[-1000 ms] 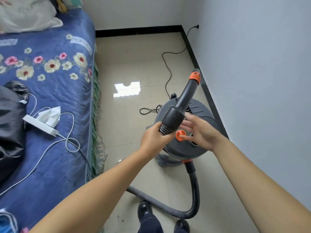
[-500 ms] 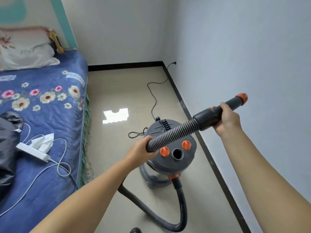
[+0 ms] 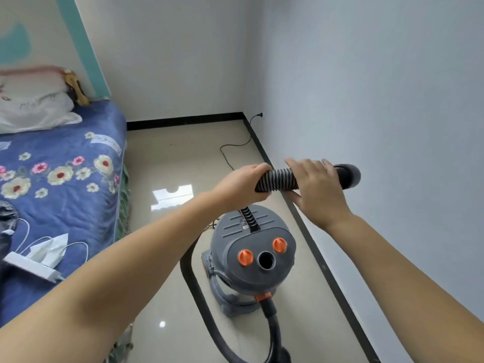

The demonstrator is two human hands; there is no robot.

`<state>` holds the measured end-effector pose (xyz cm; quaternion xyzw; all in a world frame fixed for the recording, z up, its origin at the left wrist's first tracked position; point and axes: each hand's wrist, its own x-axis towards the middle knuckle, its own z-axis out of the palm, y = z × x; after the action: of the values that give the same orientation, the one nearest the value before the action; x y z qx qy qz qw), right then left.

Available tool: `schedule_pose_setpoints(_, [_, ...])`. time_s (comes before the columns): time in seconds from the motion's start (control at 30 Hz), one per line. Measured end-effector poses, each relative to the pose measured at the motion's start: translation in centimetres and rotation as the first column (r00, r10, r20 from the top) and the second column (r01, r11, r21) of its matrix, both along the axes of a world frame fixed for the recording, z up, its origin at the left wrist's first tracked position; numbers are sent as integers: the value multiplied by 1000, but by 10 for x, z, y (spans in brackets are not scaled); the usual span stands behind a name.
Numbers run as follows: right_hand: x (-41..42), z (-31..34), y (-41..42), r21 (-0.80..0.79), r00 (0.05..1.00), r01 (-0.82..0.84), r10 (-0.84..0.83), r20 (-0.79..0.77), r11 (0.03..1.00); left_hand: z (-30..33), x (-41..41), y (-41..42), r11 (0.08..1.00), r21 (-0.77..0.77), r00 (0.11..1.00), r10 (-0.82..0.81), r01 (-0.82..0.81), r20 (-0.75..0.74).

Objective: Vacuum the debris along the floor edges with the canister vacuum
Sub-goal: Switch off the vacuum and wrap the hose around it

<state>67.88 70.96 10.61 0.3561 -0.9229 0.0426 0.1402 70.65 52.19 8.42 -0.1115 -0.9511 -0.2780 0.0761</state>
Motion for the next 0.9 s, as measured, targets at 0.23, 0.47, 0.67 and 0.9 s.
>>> schedule_pose_setpoints(0.23, [-105,-25,33,-184,995,57,-42,87,981,-38,-65,1,954,95,950,267,-285,164])
schedule_pose_setpoints(0.47, [-197,-116,67,10,905,117,-111,410,993,-130,-102,-29,916,51,845,343,-397,411])
schedule_pose_setpoints(0.67, [-245,-198,28,141,695,48,-135,706,989,-187,-147,-56,932,-160,819,363,-327,444])
schedule_pose_setpoints(0.9, [-285,-288,-27,224,509,-77,-155,847,972,-275,-184,-95,948,-213,770,316,-236,554])
